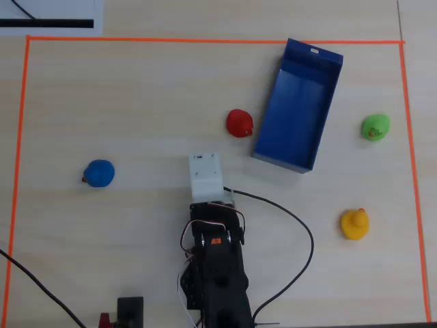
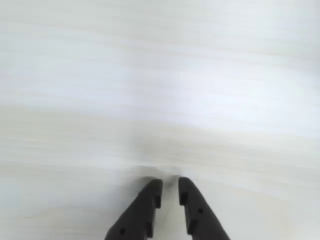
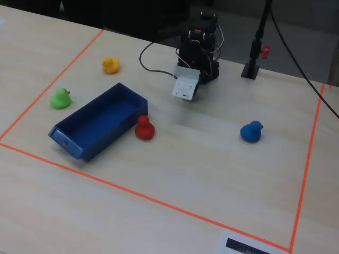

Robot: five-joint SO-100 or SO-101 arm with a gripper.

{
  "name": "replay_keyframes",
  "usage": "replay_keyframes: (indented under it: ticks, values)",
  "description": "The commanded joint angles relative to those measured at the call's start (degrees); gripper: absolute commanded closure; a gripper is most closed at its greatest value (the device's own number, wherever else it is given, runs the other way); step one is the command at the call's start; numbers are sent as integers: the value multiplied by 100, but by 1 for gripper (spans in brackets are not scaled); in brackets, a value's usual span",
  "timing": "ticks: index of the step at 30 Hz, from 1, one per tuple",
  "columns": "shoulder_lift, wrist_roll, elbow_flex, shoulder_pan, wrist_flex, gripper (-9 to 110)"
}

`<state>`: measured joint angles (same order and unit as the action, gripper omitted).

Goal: Grasp green duck and put it into box.

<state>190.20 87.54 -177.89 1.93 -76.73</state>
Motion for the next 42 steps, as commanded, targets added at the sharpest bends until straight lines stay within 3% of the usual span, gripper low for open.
replay_keyframes:
  ticks: [1, 42]
  values:
    - [-44, 18, -35, -53, 0, 101]
    - [-44, 18, -35, -53, 0, 98]
